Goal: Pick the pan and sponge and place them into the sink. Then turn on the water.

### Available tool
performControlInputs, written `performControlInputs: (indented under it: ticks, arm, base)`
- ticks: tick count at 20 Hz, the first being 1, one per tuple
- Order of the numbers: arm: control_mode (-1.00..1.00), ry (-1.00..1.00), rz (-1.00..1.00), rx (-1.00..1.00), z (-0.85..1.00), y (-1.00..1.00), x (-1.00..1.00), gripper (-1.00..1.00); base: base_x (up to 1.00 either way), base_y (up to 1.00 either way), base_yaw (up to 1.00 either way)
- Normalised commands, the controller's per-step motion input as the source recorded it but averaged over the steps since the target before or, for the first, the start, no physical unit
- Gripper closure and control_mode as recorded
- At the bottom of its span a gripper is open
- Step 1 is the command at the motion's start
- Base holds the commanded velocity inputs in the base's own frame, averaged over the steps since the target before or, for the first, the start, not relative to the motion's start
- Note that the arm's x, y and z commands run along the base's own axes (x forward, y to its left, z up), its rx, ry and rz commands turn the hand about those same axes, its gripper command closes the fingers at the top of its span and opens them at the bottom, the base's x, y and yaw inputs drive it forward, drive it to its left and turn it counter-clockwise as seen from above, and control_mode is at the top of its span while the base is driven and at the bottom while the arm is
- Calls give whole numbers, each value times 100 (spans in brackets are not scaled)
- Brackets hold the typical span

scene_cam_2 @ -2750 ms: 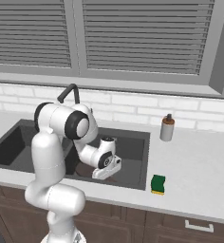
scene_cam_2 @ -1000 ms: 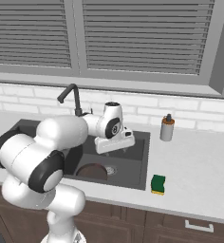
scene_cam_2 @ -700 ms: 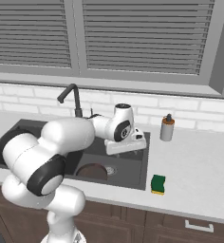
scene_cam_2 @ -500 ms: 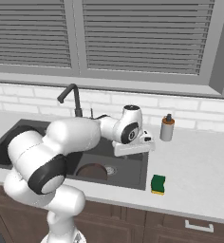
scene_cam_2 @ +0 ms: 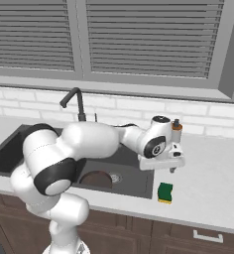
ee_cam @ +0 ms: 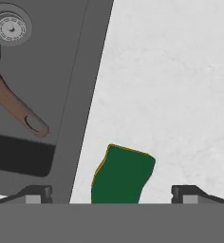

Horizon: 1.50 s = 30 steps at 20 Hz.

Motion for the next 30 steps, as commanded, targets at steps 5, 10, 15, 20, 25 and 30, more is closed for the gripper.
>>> performControlInputs:
  ticks: [5,10,15,20,25,30]
  arm:
    - [-100,-7,-3,0,-1,-35,-43,-100]
    - [-100,-5,-2,0,-15,2,-52,-100]
    - [-100,-2,0,0,-25,33,-19,-100]
    - [-100,0,0,0,-20,4,0,-100]
    - [-100,0,-2,0,-17,-3,2,-100]
    - [-100,0,0,0,-26,0,0,-100]
  base:
    - [0,0,0]
    - [0,0,0]
    - [0,0,0]
    - [0,0,0]
    - [0,0,0]
    - [0,0,0]
